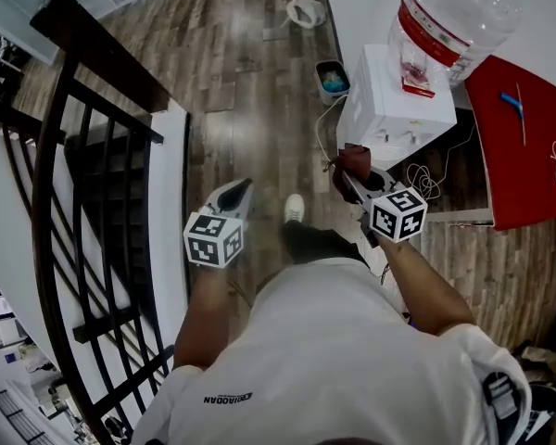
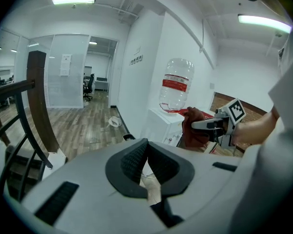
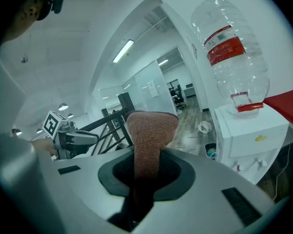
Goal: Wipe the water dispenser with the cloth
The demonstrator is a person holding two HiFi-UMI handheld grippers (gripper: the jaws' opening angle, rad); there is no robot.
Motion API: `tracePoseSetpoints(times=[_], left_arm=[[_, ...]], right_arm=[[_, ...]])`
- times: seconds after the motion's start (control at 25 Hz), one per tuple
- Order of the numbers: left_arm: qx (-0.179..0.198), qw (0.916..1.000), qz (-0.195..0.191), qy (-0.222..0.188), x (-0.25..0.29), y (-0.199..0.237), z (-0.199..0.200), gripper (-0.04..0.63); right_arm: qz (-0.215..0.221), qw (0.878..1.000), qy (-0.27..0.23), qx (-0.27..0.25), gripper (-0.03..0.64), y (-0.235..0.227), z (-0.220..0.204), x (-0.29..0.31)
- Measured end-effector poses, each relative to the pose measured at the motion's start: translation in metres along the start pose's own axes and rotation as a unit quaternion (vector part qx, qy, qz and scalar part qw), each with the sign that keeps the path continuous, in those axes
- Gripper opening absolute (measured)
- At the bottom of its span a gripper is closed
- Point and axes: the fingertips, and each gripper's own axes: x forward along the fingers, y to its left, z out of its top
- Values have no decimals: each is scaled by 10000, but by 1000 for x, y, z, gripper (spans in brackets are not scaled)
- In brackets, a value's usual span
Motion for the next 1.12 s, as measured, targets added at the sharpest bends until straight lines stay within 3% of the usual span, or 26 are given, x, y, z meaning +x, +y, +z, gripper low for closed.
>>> tracePoseSetpoints(times=[0.2,0.44,0.64,0.84,1.12], left_arm=[[154,9998,-41,90,17,43,16,-11],[484,9981,-298,238,63,95,57,-11],[792,9932,-786,319,110,114,96,-11],[1133,9836,-1333,450,166,107,125,-11],[1650,9574,-2267,688,231,58,143,-11]], right_arm=[[55,10000,46,42,56,-4,5,58],[-217,9993,-94,303,57,-32,27,120],[-668,9963,-308,446,57,-60,50,139],[-1292,9870,-684,662,57,-88,60,115],[-2456,9566,-1017,1194,57,-131,42,47]])
